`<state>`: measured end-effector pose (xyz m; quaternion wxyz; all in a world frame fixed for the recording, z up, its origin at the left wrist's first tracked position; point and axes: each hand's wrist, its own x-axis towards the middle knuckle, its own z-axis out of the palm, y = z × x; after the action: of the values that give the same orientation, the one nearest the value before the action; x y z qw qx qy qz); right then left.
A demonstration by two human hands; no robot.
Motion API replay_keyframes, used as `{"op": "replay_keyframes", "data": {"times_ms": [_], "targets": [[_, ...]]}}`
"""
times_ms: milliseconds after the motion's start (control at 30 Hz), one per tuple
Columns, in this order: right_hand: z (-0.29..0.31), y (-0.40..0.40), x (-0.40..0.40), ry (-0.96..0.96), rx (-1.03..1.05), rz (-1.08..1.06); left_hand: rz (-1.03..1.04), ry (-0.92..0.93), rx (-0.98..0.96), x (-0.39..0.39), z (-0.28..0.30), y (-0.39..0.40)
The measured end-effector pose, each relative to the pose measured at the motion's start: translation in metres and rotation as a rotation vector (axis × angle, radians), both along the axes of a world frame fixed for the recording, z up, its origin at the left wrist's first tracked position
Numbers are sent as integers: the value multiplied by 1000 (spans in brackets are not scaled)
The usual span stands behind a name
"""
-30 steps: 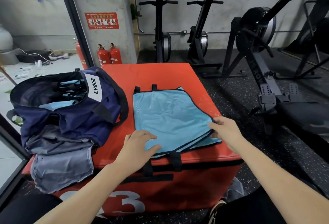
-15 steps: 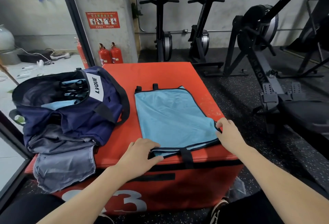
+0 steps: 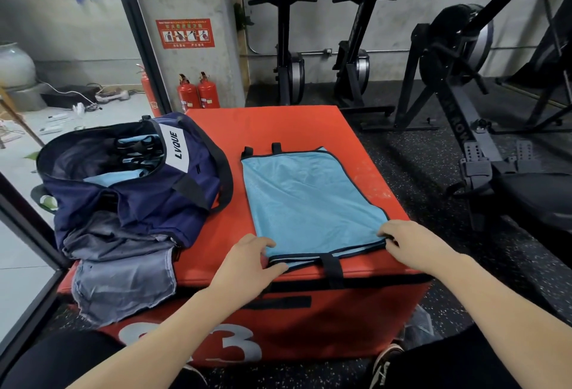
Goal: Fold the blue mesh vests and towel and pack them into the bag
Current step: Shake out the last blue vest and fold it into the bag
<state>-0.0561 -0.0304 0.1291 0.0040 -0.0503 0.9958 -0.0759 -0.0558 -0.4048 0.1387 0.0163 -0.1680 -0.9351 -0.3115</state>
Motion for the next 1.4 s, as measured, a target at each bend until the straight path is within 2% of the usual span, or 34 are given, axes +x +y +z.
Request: {"op": "replay_keyframes", "data": {"times_ms": [233, 433, 533, 700, 800, 1067, 1167, 1300, 1400], "targets": [[-2, -2, 1, -8, -42, 3, 91, 96, 48, 7, 5, 8], [5, 5, 6, -27, -56, 65, 35, 26, -133, 8, -3, -3], [8, 6, 8, -23, -65, 73, 57, 84, -45, 3, -2, -8], [12, 6, 11, -17, -97, 86, -106, 24, -32, -1, 1, -7], [11, 5, 11, -27, -110, 70, -108, -21, -32, -2, 2, -7], [14, 7, 11, -105, -198, 2, -127, -88, -201, -6, 5, -1], [16, 6, 16, -100, -248, -32, -115, -78, -195, -6, 4, -1], [17, 1, 28, -83, -279, -7, -145, 25, -214, -7, -1, -13], [13, -7, 38, -65, -191, 66, -184, 6, -210, -3, -2, -28]]}}
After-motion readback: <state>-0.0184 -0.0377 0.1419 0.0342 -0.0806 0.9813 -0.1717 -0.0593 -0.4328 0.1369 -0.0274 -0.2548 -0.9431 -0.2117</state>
